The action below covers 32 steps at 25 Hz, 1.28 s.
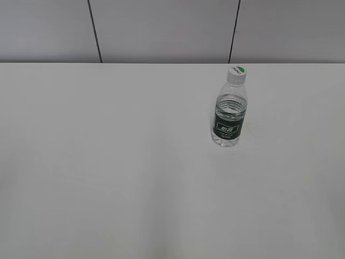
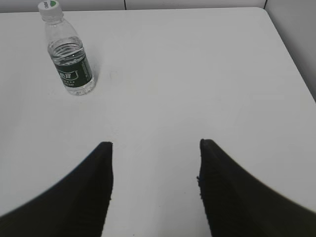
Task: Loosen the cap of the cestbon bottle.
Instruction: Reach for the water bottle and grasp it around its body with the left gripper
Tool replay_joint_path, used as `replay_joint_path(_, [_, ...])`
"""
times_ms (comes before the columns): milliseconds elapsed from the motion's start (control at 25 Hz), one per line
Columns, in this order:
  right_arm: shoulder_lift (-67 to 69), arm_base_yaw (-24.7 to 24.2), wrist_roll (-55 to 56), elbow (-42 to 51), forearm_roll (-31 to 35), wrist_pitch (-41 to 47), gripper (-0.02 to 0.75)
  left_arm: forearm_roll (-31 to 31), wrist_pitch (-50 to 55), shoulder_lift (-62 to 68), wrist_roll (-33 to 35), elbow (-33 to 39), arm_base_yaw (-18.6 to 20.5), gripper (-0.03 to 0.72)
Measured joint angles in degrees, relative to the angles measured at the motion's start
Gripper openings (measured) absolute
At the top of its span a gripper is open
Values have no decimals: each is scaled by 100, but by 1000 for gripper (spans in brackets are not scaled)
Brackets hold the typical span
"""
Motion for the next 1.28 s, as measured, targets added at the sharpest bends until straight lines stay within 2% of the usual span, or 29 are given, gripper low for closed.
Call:
replay_joint_path(240, [0, 0, 0, 0, 0, 0, 430, -408, -809, 1051, 94, -10, 0, 486])
replay_joint_path(440, [0, 0, 0, 0, 0, 0, 430, -597, -2043, 1635, 134, -10, -103, 487])
replay_joint_path(600, [0, 0, 0, 0, 0, 0, 430, -625, -2517, 2087, 552, -10, -268, 487])
replay_joint_path(1080, [0, 0, 0, 0, 0, -6, 430, -642, -3339, 4080, 1528, -10, -1325, 487])
replay_joint_path(1280, [0, 0, 0, 0, -5, -6, 430, -643, -4162, 4759, 1786, -10, -1805, 487])
